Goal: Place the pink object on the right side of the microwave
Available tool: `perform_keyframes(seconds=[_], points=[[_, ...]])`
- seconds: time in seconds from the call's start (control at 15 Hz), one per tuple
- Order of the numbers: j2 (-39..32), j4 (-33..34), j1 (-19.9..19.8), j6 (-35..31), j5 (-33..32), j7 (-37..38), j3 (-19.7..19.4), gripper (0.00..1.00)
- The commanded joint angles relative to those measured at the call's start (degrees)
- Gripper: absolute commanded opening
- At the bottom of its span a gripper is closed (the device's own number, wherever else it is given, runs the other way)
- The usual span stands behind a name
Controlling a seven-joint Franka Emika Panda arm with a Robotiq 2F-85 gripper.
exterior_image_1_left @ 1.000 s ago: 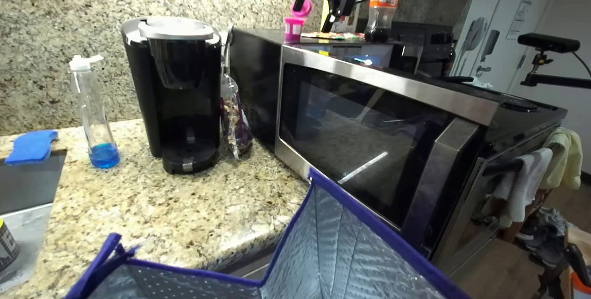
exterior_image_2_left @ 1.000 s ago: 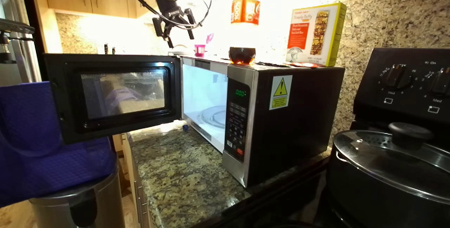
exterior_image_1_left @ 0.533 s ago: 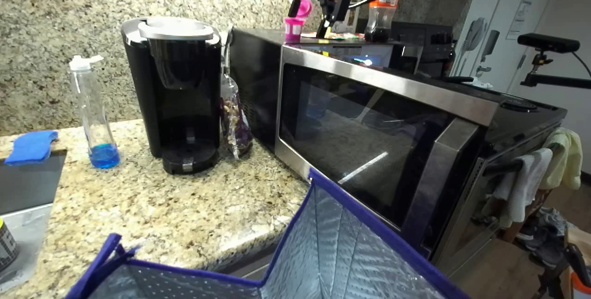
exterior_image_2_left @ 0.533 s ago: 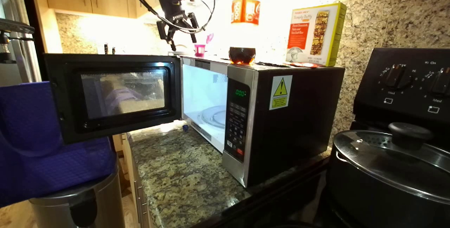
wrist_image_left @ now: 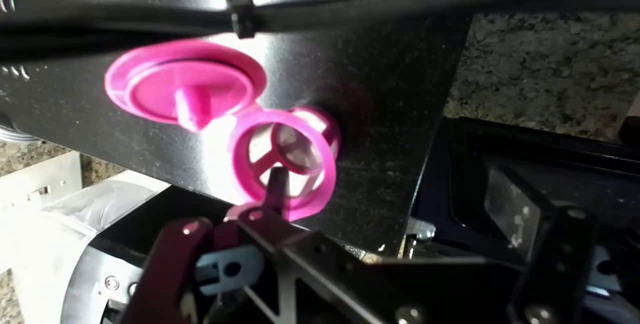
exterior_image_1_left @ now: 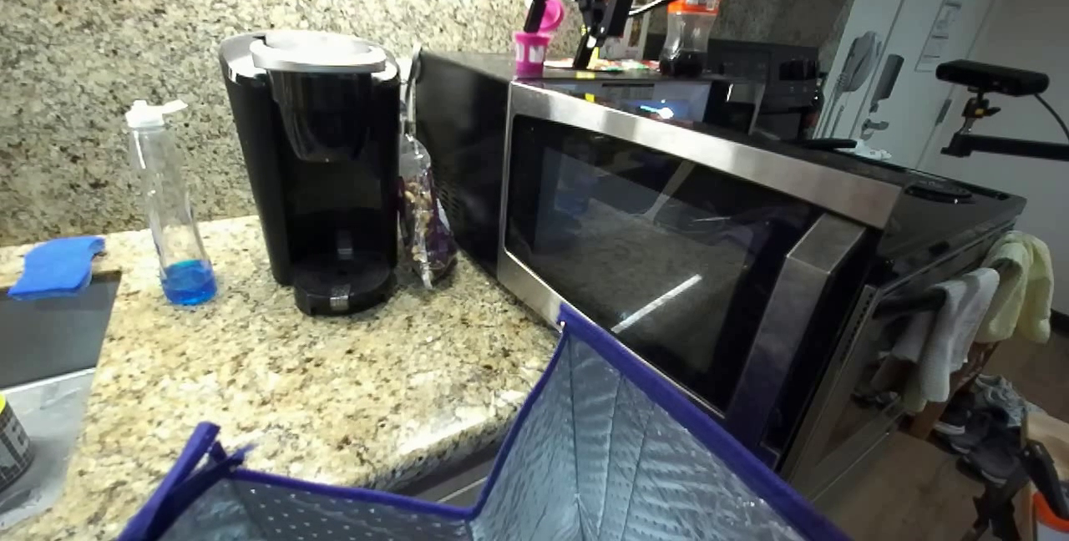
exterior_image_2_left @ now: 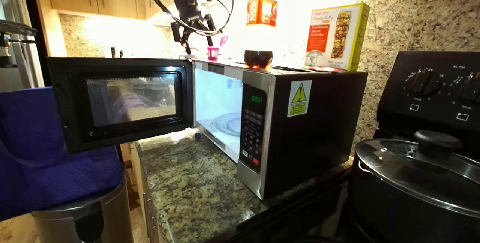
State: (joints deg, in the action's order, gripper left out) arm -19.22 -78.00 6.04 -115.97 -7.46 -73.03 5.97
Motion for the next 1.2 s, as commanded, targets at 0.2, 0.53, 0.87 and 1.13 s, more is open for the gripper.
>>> perform_keyframes(seconds=[0.2, 0.53, 0.87, 1.13], points=[[-4.1, 6.9, -0.5, 5.5, -0.7, 0.1, -0.2, 0.72], [-7.0, 10.3, 0.1, 5.9, -1.2, -1.8, -1.2, 0.37], [-8.3, 12.1, -0.1, 6.3, -0.5, -2.1, -1.2, 0.10], [-8.5, 12.9, -0.1, 6.1, -0.3, -3.0, -1.0, 0.09]])
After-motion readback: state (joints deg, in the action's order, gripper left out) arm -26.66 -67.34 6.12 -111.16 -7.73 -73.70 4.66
